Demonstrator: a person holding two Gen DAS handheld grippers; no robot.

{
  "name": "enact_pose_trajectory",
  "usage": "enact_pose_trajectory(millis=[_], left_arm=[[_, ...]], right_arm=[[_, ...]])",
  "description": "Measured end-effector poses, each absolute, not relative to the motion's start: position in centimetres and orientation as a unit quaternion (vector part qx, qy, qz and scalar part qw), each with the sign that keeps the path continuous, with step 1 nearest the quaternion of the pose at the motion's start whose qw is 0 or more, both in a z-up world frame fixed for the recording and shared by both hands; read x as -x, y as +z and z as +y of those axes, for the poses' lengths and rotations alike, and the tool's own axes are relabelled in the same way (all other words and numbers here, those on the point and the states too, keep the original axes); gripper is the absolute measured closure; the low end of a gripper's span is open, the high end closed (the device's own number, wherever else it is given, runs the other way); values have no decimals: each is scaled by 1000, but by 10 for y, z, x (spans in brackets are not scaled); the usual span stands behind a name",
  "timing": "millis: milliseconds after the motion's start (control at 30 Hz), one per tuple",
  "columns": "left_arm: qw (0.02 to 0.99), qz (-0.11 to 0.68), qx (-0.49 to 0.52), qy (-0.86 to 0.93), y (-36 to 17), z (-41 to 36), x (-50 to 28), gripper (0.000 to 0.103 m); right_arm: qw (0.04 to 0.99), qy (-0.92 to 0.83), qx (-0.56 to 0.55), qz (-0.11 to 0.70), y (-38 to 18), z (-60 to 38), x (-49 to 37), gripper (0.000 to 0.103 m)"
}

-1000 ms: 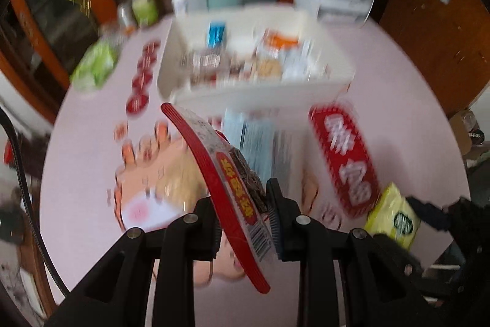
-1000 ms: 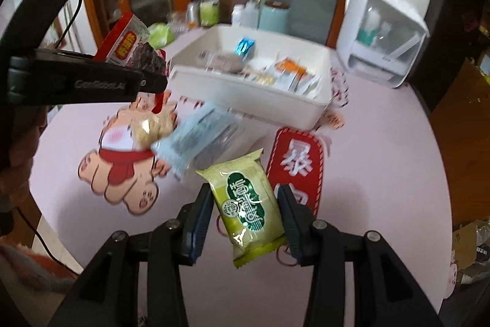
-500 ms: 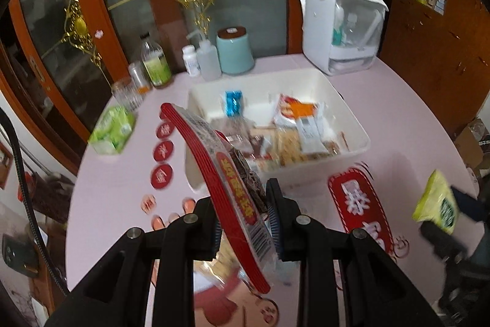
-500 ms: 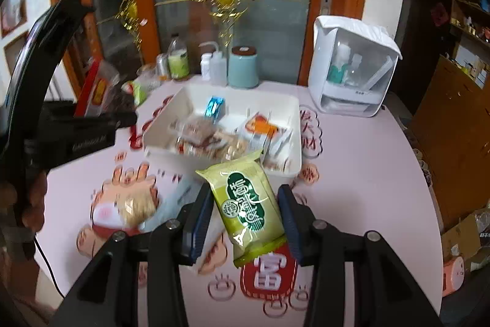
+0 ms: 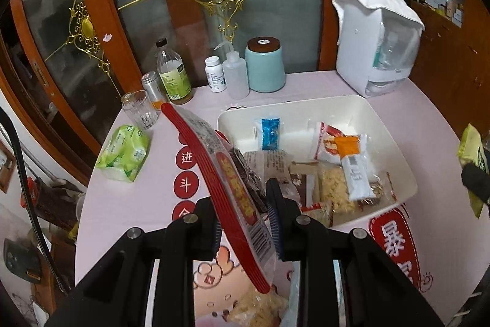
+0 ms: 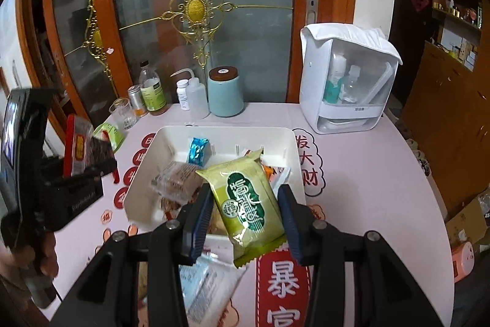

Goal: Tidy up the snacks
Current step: 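Carry the red-white box and green pack over the white tray, then open both grippers to drop the box and pack into the tray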

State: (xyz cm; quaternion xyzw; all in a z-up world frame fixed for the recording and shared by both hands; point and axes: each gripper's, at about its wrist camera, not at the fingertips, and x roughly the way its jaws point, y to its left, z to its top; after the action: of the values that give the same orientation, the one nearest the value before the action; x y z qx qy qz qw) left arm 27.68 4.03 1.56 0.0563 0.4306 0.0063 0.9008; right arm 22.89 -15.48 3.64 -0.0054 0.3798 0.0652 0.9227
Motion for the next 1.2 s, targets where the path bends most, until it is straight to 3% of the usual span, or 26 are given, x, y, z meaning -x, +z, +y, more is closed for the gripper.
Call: enact_pose_trajectory(millis=[700, 767, 800, 833, 900, 1200], left_arm=[[866, 492, -88, -24, -41, 31, -329, 78], [862, 499, -82, -34, -43, 31, -331, 71], [861, 501, -80, -38, -44, 31, -332, 52], [860, 503, -78, -44, -44, 30, -332, 25], [867, 490, -77, -43, -40, 30, -329, 11], [872, 483, -66, -41, -26, 34, -318, 10]], right_arm=[[880, 59, -37, 469, -34, -142, -292, 57], [875, 70, -48, 477, -38, -143, -293, 54], [876, 77, -56, 473, -38, -145, -291, 51], [877, 80, -57, 470, -37, -145, -288, 47], [879, 81, -55, 466, -36, -145, -284, 46], [887, 84, -37, 453, -27, -145, -261, 46]])
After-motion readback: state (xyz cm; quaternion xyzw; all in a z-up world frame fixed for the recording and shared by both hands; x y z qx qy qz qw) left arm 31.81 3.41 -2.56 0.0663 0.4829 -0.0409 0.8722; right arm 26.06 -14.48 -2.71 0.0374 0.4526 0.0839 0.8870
